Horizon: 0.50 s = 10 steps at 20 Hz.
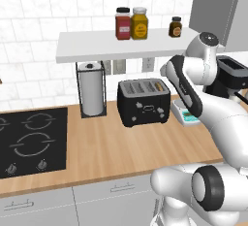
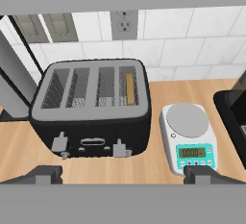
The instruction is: Start the toaster. Once the lever pops up, take the bread to the plate on the dining counter.
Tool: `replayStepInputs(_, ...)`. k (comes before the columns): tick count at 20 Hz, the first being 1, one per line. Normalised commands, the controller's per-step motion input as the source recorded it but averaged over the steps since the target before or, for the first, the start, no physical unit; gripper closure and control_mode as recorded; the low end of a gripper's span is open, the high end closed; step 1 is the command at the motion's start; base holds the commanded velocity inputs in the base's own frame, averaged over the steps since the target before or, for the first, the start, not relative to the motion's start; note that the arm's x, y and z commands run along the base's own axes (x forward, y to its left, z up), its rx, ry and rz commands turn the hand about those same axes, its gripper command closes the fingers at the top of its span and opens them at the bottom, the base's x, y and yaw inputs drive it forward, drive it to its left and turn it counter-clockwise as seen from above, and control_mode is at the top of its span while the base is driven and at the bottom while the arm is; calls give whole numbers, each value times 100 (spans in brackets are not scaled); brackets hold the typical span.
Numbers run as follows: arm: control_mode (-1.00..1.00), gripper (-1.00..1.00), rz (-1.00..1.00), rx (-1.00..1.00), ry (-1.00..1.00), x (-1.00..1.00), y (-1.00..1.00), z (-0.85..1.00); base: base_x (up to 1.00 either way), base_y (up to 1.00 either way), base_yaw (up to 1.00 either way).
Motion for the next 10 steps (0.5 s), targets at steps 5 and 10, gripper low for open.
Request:
replayStepInputs(5, -100, -100, 0, 0, 0, 0, 0, 0, 0, 0, 0)
replayStepInputs(10, -100, -100, 0, 0, 0, 0, 0, 0, 0, 0, 0)
